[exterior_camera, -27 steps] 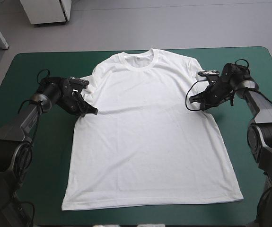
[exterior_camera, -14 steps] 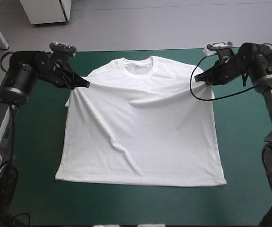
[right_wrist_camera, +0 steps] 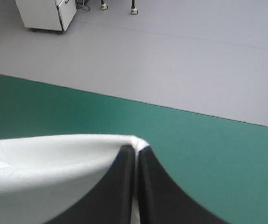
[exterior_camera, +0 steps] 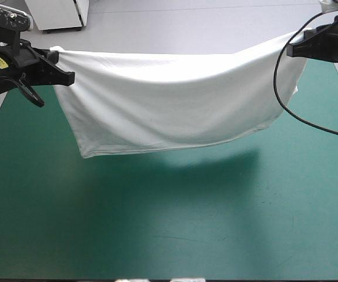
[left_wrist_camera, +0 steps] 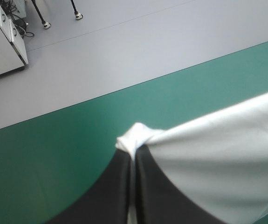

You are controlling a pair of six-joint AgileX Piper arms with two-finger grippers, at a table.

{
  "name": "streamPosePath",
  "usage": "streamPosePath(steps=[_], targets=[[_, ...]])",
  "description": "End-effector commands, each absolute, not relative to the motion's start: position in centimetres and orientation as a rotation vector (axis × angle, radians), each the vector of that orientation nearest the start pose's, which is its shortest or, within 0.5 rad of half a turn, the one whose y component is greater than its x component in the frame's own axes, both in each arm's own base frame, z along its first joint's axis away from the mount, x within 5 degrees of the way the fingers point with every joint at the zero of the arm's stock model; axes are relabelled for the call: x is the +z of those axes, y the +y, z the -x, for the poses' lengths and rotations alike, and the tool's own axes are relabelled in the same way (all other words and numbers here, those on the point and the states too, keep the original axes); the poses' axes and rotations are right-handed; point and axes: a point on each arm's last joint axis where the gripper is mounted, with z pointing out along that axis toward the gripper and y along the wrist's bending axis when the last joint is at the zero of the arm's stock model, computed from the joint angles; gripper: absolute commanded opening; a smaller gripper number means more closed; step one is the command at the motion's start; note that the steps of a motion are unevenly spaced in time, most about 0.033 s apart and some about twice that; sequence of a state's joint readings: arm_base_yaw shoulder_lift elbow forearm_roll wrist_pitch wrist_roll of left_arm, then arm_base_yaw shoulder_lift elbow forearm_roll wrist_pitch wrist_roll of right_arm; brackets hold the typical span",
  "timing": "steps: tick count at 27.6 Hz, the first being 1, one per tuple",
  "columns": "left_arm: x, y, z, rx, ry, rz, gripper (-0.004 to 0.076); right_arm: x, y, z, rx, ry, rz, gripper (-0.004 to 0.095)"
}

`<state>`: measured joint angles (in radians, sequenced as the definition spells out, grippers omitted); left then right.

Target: Fold the cloth

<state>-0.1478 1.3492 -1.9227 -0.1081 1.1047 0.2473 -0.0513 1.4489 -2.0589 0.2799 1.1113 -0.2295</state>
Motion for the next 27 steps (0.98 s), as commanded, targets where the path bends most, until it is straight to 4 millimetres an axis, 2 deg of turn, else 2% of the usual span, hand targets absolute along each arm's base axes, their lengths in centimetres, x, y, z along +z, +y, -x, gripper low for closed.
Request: streamPosePath(steps=[1, 6, 14, 19, 23, 27], targets=[[56.6, -4.2, -22.4, -0.054, 1.783, -0.368, -0.0009, 58.2, 0.7, -24.4, 0.128, 1.746, 0.180, -0.0017], [56.8, -4.5, -26.0, -0.015, 1.646, -0.328, -0.0009, 57.3, 0.6, -28.0, 0.177, 1.716, 0.152, -0.0017], [55.5, -5.2, -32.0, -0.006, 1.514, -0.285, -0.0009, 57.9, 0.0, -33.7, 0.197, 1.608, 0.127, -0.0017], [56.3, -5.6, -34.7, -0.001, 1.402, -0.258, -0.0009, 57.4, -0.8, -37.0, 0.231, 1.551, 0.108, -0.0017], [56.3, -6.0, -37.1, -0.013, 1.371, -0.248, -0.0009, 56.0, -1.5, -39.4, 0.239, 1.530, 0.119, -0.0017], [54.3, -6.4, -39.6, -0.036, 1.425, -0.250, -0.0009, 54.1, -2.0, -41.3, 0.221, 1.582, 0.131, -0.0017]])
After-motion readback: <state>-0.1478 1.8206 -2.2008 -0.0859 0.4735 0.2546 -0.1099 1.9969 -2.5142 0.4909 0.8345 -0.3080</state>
